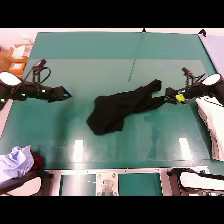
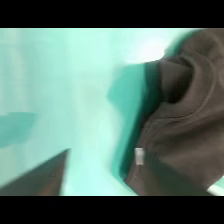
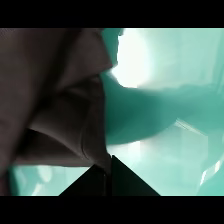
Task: Fold the shirts.
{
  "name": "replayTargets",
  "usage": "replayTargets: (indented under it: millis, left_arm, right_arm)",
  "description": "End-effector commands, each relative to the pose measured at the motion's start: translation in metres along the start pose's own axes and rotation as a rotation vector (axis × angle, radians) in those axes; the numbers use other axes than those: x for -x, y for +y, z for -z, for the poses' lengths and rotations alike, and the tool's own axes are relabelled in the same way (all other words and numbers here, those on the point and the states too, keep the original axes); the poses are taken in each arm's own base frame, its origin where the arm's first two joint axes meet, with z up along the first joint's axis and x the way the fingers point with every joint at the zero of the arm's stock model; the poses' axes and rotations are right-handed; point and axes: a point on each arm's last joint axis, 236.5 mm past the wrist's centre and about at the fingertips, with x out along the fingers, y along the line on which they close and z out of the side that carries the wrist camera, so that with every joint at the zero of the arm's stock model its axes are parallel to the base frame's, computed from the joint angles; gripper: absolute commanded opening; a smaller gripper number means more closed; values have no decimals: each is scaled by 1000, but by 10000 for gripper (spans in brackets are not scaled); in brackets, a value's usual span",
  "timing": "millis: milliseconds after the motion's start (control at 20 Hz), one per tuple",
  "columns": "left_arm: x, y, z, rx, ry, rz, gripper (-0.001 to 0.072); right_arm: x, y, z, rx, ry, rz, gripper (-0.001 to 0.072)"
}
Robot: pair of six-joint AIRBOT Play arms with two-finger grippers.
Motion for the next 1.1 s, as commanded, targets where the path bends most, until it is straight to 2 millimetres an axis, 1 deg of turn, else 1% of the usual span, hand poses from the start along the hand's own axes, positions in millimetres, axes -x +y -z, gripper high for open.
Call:
replayTargets:
  millis: [0, 150, 300, 400, 500, 550, 600, 650, 700, 750, 800, 850, 900, 950, 1000, 1050]
  left_arm:
    - [-41, -32, -6, 51, -21, 208, 633]
    - [-90, -75, -8, 30, -48, 330, 633]
    - [-135, -111, 2, 30, -58, 394, 632]
    - [-153, -128, 13, 11, -32, 419, 631]
    - [-164, -137, 20, -15, -16, 418, 597]
    - [-166, -138, 18, -23, -25, 407, 365]
    - [-165, -138, 12, -28, -38, 404, 34]
    - [-161, -139, 4, -32, -50, 413, 30]
    - [-150, -145, -6, -36, -55, 447, 29]
    - [-135, -151, -18, -37, -65, 485, 28]
    - [-113, -157, -35, -48, -82, 520, 28]
    - [-82, -163, -54, -77, -111, 544, 28]
    - [-50, -168, -71, -120, -144, 543, 28]
    - [-14, -175, -87, -178, -186, 532, 28]
    - [29, -185, -101, -260, -244, 503, 28]
    - [71, -198, -112, -330, -303, 469, 29]
  right_arm:
    - [10, -18, -9, -22, -18, 35, 13]
    - [-2, -7, -4, 6, 11, 29, 13]
    - [-15, 0, 2, 25, 46, 25, 13]
    - [-20, 0, 5, 25, 62, 25, 13]
    - [-21, -2, 5, 21, 65, 26, 13]
    - [-21, -2, 5, 21, 66, 26, 13]
    - [-21, -3, 5, 22, 66, 28, 13]
    - [-20, -4, 5, 21, 66, 30, 13]
    - [-17, -5, 3, 19, 66, 32, 13]
    - [-10, -9, -2, 17, 58, 38, 13]
    - [5, -11, -11, 13, 43, 36, 12]
    - [24, -11, -22, 7, 24, 31, 12]
    - [52, -9, -38, 10, -14, 29, 12]
    - [84, -3, -54, 18, -70, 30, 12]
    - [123, 8, -72, 43, -155, 30, 12]
    - [163, 22, -87, 65, -251, 27, 13]
